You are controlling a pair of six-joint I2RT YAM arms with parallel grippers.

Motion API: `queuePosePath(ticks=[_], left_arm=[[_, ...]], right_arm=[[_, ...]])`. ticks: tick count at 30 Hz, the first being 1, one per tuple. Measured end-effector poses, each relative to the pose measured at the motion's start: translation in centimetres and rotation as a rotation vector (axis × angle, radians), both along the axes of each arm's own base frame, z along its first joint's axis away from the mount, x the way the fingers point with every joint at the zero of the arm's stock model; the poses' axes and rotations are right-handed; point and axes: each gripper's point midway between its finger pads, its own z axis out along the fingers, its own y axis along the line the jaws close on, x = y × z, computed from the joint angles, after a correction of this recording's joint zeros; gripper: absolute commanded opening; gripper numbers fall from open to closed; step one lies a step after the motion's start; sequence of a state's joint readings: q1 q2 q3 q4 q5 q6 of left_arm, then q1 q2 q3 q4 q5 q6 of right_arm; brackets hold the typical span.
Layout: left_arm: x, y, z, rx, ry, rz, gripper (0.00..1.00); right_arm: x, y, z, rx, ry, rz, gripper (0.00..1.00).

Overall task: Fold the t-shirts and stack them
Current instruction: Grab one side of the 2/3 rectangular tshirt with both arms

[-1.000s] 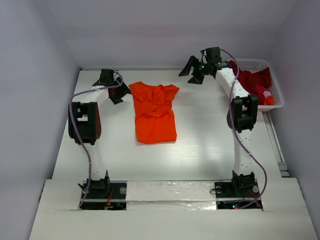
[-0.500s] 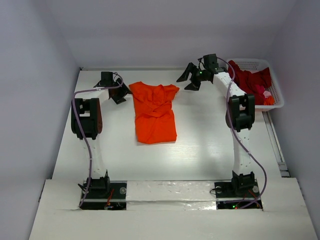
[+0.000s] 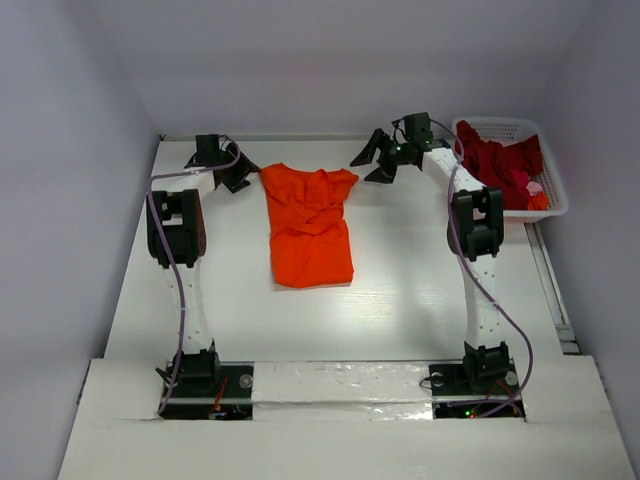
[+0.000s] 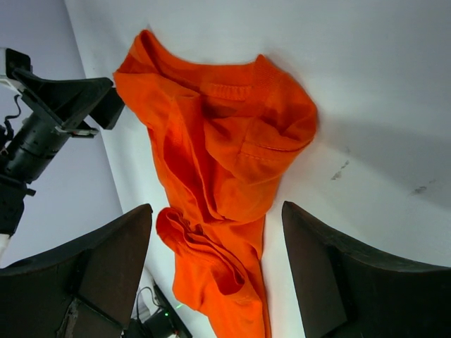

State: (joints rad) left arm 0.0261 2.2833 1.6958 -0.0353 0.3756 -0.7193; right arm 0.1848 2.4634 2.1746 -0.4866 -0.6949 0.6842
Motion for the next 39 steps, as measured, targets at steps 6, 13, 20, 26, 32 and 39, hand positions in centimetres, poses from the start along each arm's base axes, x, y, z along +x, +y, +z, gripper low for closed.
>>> queuePosePath(ticks=[6, 13, 20, 26, 32, 39], left_arm=[[0.6, -0.9, 0.2, -0.061, -0.027, -0.019, 0.48], [0.5, -1.8, -0.1, -0.117, -0.036, -0.043, 0.47], [0.3, -2.2, -0.1, -0.146, -0.038, -0.050, 0.47], [0.3, -2.4, -0.1, -0.162, -0.038, -0.054, 0.47], [0.3, -2.5, -0.1, -0.163, -0.037, -0.054, 0.47], [0.2, -2.6, -0.2, -0.170, -0.041, -0.058, 0.47]], right_arm=[[-0.6, -0.1, -1.2, -0.007, 0.029, 0.002, 0.79], [-0.7, 0.2, -1.1, -0.008, 0.025, 0.010, 0.78], [-1.0, 0.7, -1.3, -0.015, 0.023, 0.023, 0.78], [-1.8, 1.1, -2.0, -0.023, 0.065, 0.028, 0.77], [-1.5, 1.2, -2.5, -0.021, 0.097, -0.007, 0.77], [-0.7, 0.9, -5.0, -0.042, 0.161, -0.071, 0.78]])
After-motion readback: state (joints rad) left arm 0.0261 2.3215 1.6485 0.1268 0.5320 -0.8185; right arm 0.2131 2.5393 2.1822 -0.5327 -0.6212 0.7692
